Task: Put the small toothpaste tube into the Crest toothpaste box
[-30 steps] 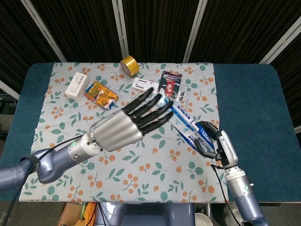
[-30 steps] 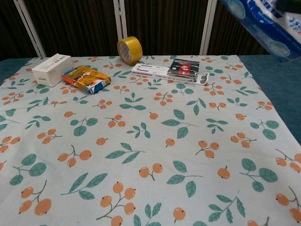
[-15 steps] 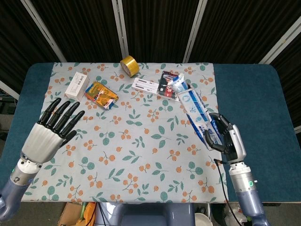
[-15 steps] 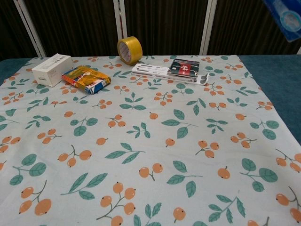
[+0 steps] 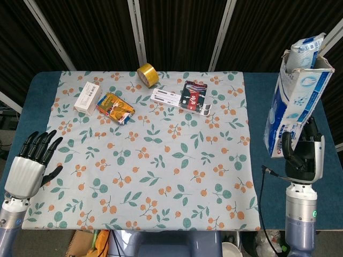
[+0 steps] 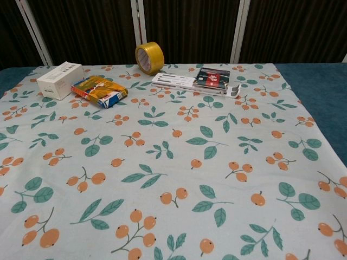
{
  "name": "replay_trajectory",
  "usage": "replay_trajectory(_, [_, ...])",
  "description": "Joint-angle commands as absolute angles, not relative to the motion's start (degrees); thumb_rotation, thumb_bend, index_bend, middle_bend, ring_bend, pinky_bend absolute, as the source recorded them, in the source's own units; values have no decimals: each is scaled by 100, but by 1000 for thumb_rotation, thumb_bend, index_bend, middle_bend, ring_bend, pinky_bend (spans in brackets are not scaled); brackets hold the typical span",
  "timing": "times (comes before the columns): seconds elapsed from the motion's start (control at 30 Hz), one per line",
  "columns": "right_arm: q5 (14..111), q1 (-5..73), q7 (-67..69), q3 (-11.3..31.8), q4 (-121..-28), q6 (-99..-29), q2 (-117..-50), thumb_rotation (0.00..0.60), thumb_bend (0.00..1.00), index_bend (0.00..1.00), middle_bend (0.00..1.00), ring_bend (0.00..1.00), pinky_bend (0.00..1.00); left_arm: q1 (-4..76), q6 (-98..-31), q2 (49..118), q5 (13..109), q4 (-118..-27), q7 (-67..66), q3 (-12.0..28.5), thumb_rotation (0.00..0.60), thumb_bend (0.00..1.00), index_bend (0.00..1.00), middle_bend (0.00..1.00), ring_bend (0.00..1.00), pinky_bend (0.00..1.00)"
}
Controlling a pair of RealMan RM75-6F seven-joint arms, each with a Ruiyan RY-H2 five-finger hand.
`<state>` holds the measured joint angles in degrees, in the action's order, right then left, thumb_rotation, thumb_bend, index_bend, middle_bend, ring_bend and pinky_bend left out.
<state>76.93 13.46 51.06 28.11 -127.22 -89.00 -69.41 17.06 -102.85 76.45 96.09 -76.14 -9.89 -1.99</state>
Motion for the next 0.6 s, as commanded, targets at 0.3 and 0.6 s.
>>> replay_trajectory(0.3, [7834,1342,5232,2635,-12783,-8603,-6769,600,469,98,352,333,448,1467,-10077,7841,9628,-7331,-690,-268,600,41,126,82,149,132])
replay_trajectory(0.6, [7584,1252,5596,2860,-13015,-8710,-6629,600,469,107,364,368,464,1389,-9889,7829,9549,-7456,-576,-147,600,42,126,82,149,132])
